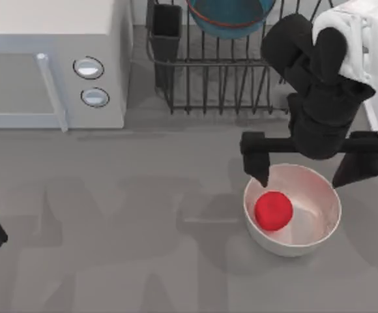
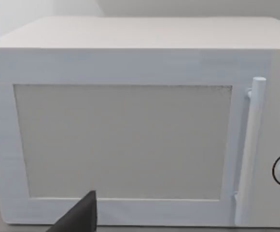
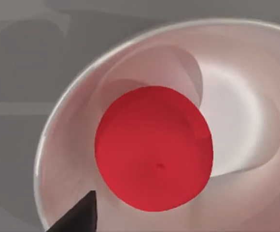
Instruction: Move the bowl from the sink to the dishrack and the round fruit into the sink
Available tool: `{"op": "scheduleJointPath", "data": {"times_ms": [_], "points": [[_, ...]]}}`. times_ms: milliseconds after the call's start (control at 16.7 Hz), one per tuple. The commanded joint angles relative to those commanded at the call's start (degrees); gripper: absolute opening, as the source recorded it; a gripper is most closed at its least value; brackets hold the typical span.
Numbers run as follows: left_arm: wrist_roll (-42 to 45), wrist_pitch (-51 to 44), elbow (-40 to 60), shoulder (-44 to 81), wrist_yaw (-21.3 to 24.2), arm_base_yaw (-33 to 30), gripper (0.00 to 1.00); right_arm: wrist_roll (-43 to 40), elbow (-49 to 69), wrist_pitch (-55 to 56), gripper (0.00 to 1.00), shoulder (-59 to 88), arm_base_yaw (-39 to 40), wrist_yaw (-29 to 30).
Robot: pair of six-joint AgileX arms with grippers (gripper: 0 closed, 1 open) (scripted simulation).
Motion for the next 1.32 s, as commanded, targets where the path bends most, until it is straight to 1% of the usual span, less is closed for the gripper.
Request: {"op": "scheduleJointPath", "data": {"times_ms": [480, 900, 1200, 1320], "points": [[0.0, 0.0, 0.0, 0.0, 0.0, 0.0, 1.0, 0.13, 0.13, 0.06, 1.0, 2.04, -0.23, 0.0], [0.0, 0.0, 0.0, 0.0, 0.0, 0.0, 1.0, 0.3, -8.96, 15.18, 1.0, 6.63, -0.03, -0.06], [0.0, 0.0, 0.0, 0.0, 0.0, 0.0, 1.0, 0.4, -10.14, 16.49, 1.0, 7.69, 0.05, 0.0], [0.0, 0.0, 0.0, 0.0, 0.0, 0.0, 1.0, 0.4, -10.14, 16.49, 0.85, 7.69, 0.05, 0.0]]}}
